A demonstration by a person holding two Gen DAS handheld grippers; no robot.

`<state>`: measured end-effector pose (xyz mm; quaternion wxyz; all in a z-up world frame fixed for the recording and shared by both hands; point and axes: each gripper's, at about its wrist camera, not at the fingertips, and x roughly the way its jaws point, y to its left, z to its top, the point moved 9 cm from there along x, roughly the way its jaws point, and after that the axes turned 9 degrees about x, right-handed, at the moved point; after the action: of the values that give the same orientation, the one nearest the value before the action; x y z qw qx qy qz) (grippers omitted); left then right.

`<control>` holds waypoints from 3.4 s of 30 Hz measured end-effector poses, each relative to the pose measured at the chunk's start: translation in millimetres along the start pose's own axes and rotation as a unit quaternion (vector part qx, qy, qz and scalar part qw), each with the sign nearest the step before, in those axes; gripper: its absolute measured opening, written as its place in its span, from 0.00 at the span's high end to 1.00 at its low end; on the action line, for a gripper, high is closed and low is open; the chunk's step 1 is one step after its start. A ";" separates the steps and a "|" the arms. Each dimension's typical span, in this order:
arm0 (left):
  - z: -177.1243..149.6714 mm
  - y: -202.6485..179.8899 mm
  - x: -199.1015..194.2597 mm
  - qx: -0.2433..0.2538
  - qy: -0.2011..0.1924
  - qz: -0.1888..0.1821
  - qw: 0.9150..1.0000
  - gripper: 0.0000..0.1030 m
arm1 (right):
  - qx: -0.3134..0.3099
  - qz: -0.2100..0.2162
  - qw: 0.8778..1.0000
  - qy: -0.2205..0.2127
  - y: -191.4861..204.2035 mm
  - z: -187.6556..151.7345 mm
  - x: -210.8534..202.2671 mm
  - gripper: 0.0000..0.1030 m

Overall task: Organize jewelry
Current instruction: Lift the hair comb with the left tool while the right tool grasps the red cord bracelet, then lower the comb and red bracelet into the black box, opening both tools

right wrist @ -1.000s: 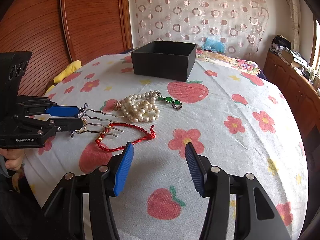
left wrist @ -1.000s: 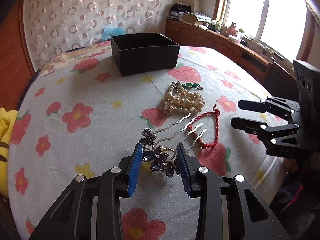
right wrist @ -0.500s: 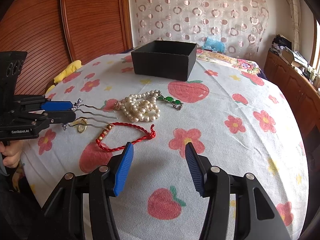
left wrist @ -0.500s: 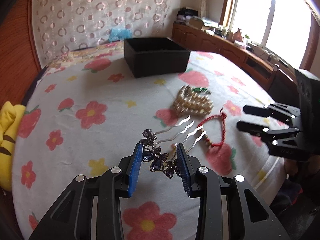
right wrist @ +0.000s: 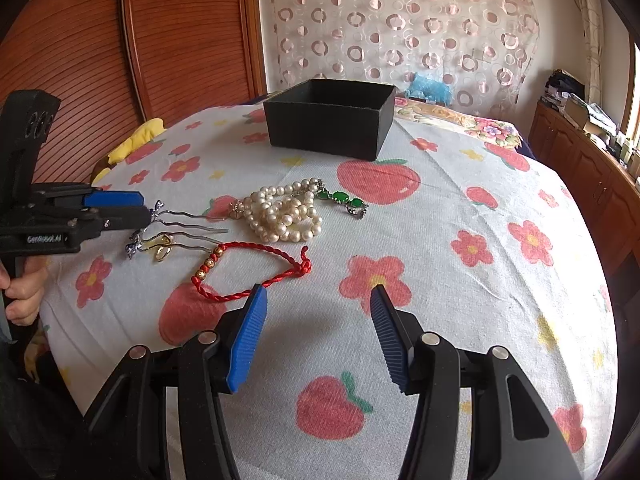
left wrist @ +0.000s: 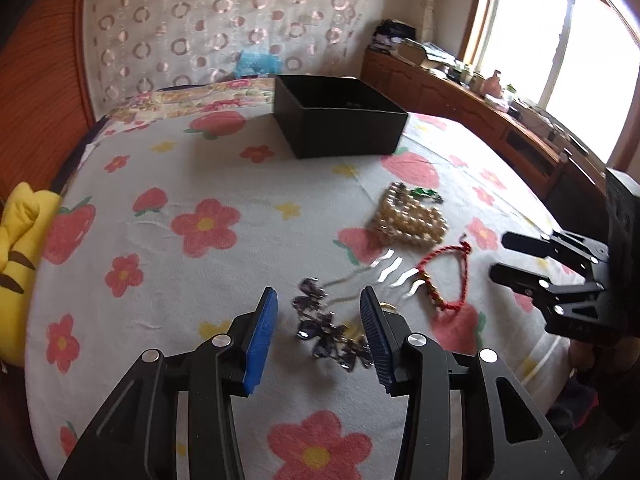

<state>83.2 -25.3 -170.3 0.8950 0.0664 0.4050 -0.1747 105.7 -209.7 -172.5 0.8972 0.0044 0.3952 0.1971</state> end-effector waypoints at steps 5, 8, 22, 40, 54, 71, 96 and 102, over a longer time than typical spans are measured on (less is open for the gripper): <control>-2.9 5.8 7.3 -0.003 0.013 0.005 1.000 0.66 | -0.001 0.000 1.000 0.001 0.3 0.0 0.2 0.46; -3.2 2.6 10.1 0.003 0.017 0.002 1.000 0.68 | 0.000 0.000 1.000 0.000 0.4 0.7 0.3 0.46; 0.4 -10.0 1.7 0.017 -0.009 -0.017 1.000 0.79 | 0.000 -0.001 1.000 0.001 0.8 0.5 0.7 0.46; 23.8 -1.5 -35.5 0.033 -0.072 0.039 0.996 0.80 | -0.021 0.006 0.999 0.025 10.6 6.2 10.6 0.46; 55.5 -2.2 -46.2 0.040 -0.101 0.043 0.993 0.80 | -0.054 -0.002 0.997 0.051 15.4 15.5 29.8 0.77; 117.3 1.9 -22.1 0.054 -0.122 0.047 0.990 0.80 | -0.094 0.007 0.996 0.003 23.4 55.2 -2.7 0.92; 199.9 22.4 62.5 0.042 -0.100 0.071 0.992 0.80 | -0.025 -0.017 0.998 -0.061 -35.6 199.8 29.6 0.92; 193.6 20.8 88.2 0.040 -0.075 0.063 0.994 0.79 | -0.032 -0.019 0.998 -0.055 -35.9 201.8 37.2 0.92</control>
<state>280.6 -79.2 -108.4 0.9289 0.1139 0.3242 -0.1381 284.5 -199.7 -66.0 0.9209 -0.0214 0.3385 0.1922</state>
